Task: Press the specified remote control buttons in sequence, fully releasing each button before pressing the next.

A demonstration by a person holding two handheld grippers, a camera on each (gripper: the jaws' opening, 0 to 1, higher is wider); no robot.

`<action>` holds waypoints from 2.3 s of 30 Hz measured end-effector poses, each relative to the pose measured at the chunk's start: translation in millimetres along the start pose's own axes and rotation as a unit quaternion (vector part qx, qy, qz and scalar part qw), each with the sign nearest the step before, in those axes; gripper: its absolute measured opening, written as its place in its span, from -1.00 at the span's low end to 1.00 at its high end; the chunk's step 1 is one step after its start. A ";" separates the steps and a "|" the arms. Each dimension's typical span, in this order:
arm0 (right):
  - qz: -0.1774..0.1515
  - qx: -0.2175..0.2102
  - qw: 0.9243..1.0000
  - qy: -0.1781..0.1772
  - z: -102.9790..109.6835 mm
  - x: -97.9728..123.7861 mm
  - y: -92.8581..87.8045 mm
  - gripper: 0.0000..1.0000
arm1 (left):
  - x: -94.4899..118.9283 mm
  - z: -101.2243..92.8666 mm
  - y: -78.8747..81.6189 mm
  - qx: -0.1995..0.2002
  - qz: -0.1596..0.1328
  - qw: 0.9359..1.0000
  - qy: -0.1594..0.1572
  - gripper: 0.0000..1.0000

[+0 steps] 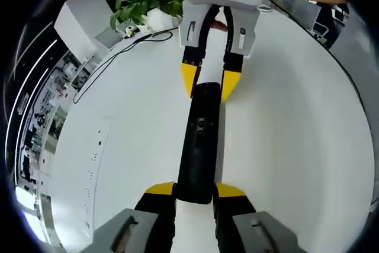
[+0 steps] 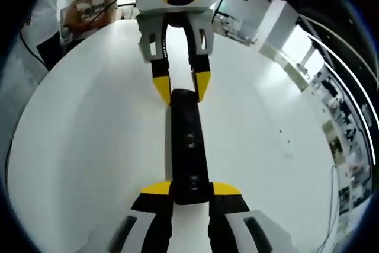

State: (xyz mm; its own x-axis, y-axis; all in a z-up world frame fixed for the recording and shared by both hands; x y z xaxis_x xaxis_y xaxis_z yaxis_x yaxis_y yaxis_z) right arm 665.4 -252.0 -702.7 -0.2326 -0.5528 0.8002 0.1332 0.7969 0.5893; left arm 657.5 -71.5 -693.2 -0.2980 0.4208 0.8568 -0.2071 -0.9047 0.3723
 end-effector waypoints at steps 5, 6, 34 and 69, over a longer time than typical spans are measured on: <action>-0.003 0.000 1.000 0.002 0.0 -1.4 1.3 -0.61 | -0.5 2.2 -0.5 0.000 0.002 1.000 -0.004 -0.54; -0.004 0.000 1.000 0.004 -0.3 -1.5 1.3 -0.61 | -0.6 2.3 -0.5 0.000 0.002 1.000 -0.004 -0.54; -0.003 0.008 0.999 0.042 -17.0 -6.3 1.0 -0.58 | -8.0 15.0 -4.3 0.030 -0.005 0.999 -0.031 -0.53; -0.118 -0.075 0.990 -0.004 3.6 8.3 -3.4 -0.04 | 12.8 -2.4 -3.0 0.090 -0.090 0.989 0.070 -0.18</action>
State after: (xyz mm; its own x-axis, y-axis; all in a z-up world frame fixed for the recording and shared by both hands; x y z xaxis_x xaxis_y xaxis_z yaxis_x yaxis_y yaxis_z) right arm 659.5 -258.4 -698.4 -0.2824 -0.7162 0.6382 0.2150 0.6011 0.7697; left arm 652.1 -63.3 -684.2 -0.4008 0.5705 0.7169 -0.1035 -0.8057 0.5833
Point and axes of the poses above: the point that each gripper's makers call its tool centre point, and the gripper's own axes: x roughly backward along the fingers, z roughly to its left, y roughly out of its top, the point moved 9 cm from there along x, roughly backward along the fingers, and after that the axes turned 14 degrees about -x, right-handed, at the moved point
